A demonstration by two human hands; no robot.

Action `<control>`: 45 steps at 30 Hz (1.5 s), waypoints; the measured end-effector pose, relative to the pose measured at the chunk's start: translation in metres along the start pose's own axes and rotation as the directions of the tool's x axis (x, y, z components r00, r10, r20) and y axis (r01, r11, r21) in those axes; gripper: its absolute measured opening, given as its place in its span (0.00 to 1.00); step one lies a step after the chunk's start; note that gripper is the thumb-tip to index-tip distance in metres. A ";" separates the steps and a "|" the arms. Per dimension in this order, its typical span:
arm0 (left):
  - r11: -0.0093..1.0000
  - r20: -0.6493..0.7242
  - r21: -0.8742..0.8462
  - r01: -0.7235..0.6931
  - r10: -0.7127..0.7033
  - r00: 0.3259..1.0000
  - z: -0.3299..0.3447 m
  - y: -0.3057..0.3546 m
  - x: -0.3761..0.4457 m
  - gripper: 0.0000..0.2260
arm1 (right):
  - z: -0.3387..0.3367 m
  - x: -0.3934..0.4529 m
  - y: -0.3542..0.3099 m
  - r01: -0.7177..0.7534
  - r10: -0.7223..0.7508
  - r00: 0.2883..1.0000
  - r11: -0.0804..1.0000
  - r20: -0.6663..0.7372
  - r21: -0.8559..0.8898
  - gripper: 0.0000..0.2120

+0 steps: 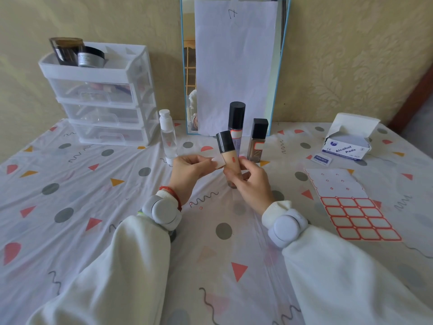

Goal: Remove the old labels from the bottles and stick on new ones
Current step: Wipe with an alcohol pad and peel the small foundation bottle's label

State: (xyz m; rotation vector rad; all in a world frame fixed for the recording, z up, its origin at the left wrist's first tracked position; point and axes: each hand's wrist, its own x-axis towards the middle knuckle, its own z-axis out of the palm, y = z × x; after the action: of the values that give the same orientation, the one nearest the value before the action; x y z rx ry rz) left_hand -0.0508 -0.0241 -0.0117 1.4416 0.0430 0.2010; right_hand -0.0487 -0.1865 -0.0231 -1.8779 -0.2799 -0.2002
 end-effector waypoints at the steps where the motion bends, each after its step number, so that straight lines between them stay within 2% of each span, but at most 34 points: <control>1: 1.000 0.004 -0.004 0.000 0.001 1.000 0.000 0.000 0.000 0.12 | 0.000 0.000 0.000 -0.002 0.001 1.000 1.000 0.001 0.005 0.12; 8: 1.000 -0.007 -0.020 0.000 0.000 1.000 0.000 0.000 0.001 0.13 | 0.001 0.002 0.003 -0.008 0.006 1.000 0.998 0.026 0.068 0.11; 20: 0.999 0.044 -0.043 -0.008 0.010 0.999 0.002 0.001 0.000 0.10 | 0.000 0.002 0.002 0.039 -0.039 0.999 0.998 -0.004 0.050 0.18; 23: 1.000 0.013 -0.009 -0.006 0.007 1.000 0.001 0.002 -0.001 0.05 | 0.000 0.002 0.004 0.056 -0.055 0.998 0.998 -0.014 0.040 0.17; 38: 1.000 0.004 0.015 -0.013 0.013 1.000 -0.001 -0.001 0.001 0.05 | -0.001 0.001 0.005 0.065 -0.066 0.998 0.994 0.009 0.089 0.17; 41: 0.995 0.043 -0.102 -0.003 0.007 0.999 0.001 0.003 -0.001 0.12 | -0.001 0.003 0.007 0.016 -0.017 1.000 0.993 0.007 0.120 0.15; 45: 0.991 0.046 -0.135 0.000 0.006 0.999 0.003 0.005 -0.003 0.19 | 0.001 0.003 0.007 0.000 -0.002 1.000 0.991 0.018 0.131 0.14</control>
State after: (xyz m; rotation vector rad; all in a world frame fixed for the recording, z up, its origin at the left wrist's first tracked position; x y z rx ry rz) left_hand -0.0535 -0.0271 -0.0068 1.3106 -0.0105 0.1698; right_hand -0.0437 -0.1877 -0.0286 -1.7500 -0.2988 -0.1618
